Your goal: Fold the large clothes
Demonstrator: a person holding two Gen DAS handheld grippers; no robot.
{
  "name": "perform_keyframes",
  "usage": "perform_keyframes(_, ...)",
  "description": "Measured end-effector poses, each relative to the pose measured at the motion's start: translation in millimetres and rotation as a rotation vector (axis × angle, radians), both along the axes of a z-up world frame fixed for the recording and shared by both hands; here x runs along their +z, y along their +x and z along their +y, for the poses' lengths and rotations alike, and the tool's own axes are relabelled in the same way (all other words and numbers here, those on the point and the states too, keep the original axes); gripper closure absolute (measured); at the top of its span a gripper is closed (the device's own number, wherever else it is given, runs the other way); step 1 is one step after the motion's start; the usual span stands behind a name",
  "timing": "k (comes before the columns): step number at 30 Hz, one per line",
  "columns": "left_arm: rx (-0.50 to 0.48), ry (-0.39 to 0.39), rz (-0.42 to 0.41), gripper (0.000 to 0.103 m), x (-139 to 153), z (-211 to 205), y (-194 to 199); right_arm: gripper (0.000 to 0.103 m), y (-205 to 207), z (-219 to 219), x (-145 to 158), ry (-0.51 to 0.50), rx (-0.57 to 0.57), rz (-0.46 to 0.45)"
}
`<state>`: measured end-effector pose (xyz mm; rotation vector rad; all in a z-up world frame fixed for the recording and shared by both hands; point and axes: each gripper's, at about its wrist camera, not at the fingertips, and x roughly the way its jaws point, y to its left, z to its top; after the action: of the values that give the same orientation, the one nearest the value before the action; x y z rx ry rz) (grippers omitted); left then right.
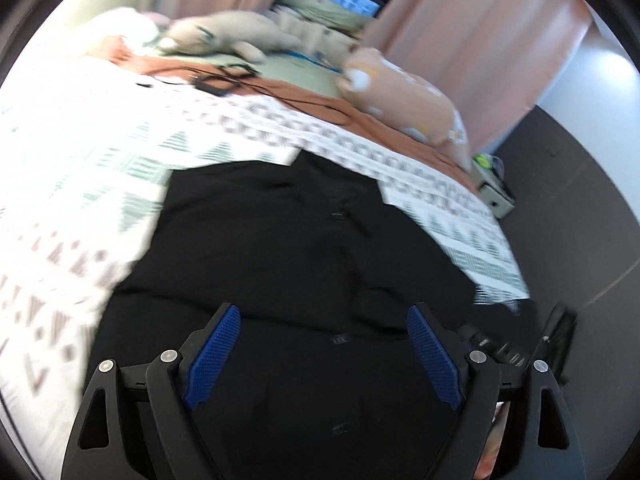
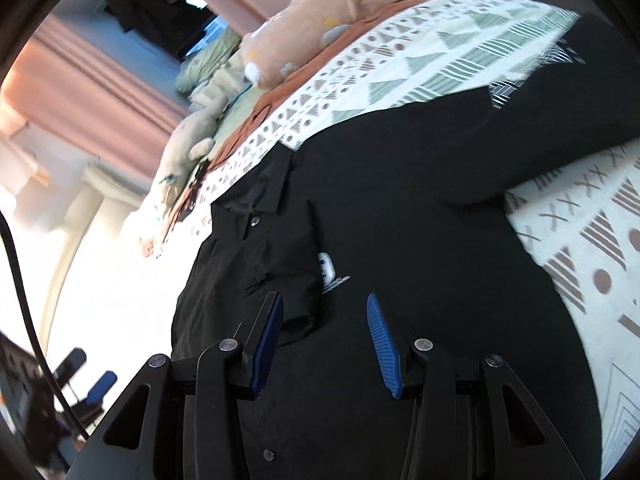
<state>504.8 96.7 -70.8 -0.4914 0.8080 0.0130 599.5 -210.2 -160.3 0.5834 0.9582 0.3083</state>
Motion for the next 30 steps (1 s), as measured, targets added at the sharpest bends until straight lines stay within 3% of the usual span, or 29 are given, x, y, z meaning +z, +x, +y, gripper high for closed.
perform_keyframes(3,0.070,0.025,-0.027,0.017,-8.9,25.1,-29.5,0.058,2.5,24.1,7.1,-0.118,0.027,-0.031)
perform_keyframes(5,0.102,0.049,-0.023,0.017,-15.4,41.0,-36.7,0.048,2.9,39.3,10.7,-0.167,0.055,-0.052)
perform_keyframes(7,0.127,0.055,-0.015,0.017,-22.5,56.1,-39.9,0.029,1.2,53.2,14.2,-0.217,0.078,-0.080)
perform_keyframes(8,0.140,0.044,-0.014,0.017,-24.9,62.4,-39.4,0.028,0.2,62.3,15.9,-0.253,0.087,-0.095)
perform_keyframes(13,0.195,-0.004,-0.004,0.017,-39.1,88.1,-43.6,0.028,5.7,103.8,12.4,-0.362,0.147,-0.098)
perform_keyframes(18,0.248,-0.010,-0.042,0.017,-31.9,108.5,-55.3,0.028,11.8,140.1,0.6,-0.506,0.176,-0.085)
perform_keyframes(23,0.298,-0.081,-0.066,0.017,-31.6,132.1,-65.6,0.028,20.4,166.7,-18.8,-0.629,0.211,-0.067)
perform_keyframes(27,0.316,-0.116,-0.066,0.017,-32.7,142.6,-67.8,0.028,23.4,170.2,-28.6,-0.740,0.188,-0.065)
perform_keyframes(30,0.324,-0.122,-0.067,0.017,-33.0,142.0,-68.2,0.028,22.9,158.4,-29.5,-0.757,0.171,-0.058)
